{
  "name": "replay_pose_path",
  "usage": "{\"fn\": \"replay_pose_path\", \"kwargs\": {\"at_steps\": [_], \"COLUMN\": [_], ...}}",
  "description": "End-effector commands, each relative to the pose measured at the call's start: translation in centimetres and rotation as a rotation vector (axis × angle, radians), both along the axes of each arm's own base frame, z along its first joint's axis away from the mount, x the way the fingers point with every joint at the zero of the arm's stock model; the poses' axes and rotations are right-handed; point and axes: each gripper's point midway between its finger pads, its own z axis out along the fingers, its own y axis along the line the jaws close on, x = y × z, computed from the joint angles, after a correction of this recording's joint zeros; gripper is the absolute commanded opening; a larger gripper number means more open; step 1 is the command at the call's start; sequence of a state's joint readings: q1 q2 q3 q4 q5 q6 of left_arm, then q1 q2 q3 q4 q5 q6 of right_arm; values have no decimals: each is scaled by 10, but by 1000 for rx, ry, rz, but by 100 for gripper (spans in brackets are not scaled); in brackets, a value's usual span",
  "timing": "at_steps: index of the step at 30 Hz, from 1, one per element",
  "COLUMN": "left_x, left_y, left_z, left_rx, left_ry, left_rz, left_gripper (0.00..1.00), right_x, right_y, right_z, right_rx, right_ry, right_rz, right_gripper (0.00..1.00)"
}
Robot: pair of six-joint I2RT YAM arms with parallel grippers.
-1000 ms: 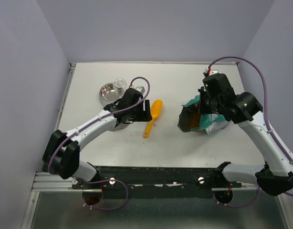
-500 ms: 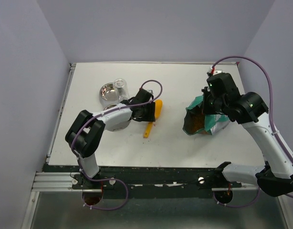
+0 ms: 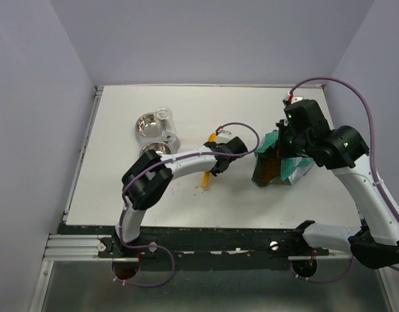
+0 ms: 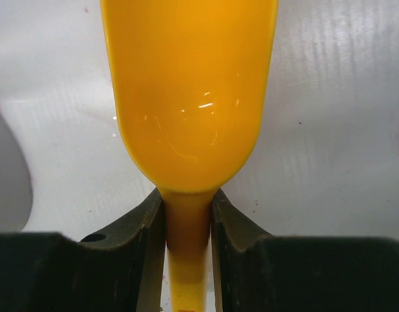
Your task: Serve the pet food
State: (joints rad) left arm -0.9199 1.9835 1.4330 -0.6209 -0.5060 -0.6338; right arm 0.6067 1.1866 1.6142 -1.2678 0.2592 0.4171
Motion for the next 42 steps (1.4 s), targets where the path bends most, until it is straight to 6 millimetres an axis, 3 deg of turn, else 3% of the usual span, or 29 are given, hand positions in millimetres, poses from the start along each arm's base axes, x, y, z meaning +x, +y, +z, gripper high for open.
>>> {"fn": "replay_pose_path", "kwargs": {"at_steps": [1,4,7,11,18,25,31,35,42], "left_x": [0,-6,-12,-19,-42,-69,-64,-45,-21], "left_y": [51,51,31,12,-5,-16,-6,-16,-12], "left_z": [6,-2,-11,-16,-1,22,9,-1,-17], "left_rx": [302,309,203,107,-89,-458,-472,-453,-401], "left_ry": [-78,-44,5,50,103,106,29,-49,-179], "left_rz": [155,153,93,27,-37,-127,-144,-203,-166], "left_gripper": [16,27,45,56,76,97,97,90,75], "right_x": [-2,-8,-16,-24,-32,-32,-29,-28,-27], "right_y": [16,15,14,12,7,12,12,11,14], "right_z": [37,36,38,37,33,33,31,28,18], "right_rx": [131,140,153,156,163,169,146,133,119], "right_ry": [-96,-89,-90,-89,-107,-98,-96,-91,-77], "right_rz": [55,72,88,117,132,144,157,160,184], "right_gripper": [0,0,0,0,0,0,0,0,0]}}
